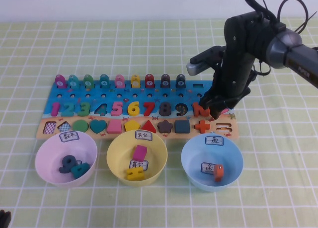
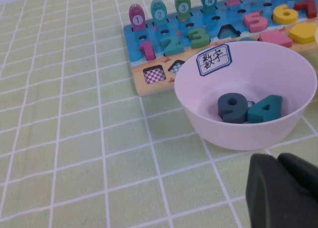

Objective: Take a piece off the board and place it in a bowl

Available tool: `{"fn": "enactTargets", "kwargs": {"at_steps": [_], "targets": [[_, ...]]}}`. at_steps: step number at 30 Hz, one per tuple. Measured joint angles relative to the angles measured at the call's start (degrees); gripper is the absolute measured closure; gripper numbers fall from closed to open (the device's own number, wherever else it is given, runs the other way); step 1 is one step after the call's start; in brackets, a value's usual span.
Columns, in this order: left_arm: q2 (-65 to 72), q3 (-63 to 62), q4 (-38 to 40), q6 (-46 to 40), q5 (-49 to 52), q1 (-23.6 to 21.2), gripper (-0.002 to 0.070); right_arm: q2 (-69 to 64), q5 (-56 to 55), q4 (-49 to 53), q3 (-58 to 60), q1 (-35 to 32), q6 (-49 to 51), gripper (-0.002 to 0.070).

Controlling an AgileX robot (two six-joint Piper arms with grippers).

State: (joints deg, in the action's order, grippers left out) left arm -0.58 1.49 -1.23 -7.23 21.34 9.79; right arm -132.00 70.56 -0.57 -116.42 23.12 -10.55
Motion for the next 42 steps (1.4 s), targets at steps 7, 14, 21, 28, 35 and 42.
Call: {"fn": "enactTargets", "kwargs": {"at_steps": [7,14,21,28,35,42], "targets": [[0.00,0.00,0.00,0.00,0.00,0.00,0.0679,-0.48,0.00,-0.25,-4.20,0.00,0.02,0.0290],[0.00,0.00,0.00,0.00,0.00,0.00,0.0679,2.18,0.10,-4.94,-11.22,0.69,-0.09,0.0290],[0.00,0.00,0.00,0.00,0.00,0.00,0.0680,1.95,0.21,-6.57,-12.18,6.46,-2.35,0.0290],[0.00,0.00,0.00,0.00,0.00,0.00,0.0680,-1.38,0.29,-7.26,-12.18,11.04,-4.00,0.0290],[0.00,0.00,0.00,0.00,0.00,0.00,0.0679,-5.45,-2.57,-4.89,-12.18,11.81,-1.80,0.0290],[0.00,0.00,0.00,0.00,0.00,0.00,0.0680,-5.69,-6.97,-2.79,-12.52,11.81,4.81,0.0290]]}}
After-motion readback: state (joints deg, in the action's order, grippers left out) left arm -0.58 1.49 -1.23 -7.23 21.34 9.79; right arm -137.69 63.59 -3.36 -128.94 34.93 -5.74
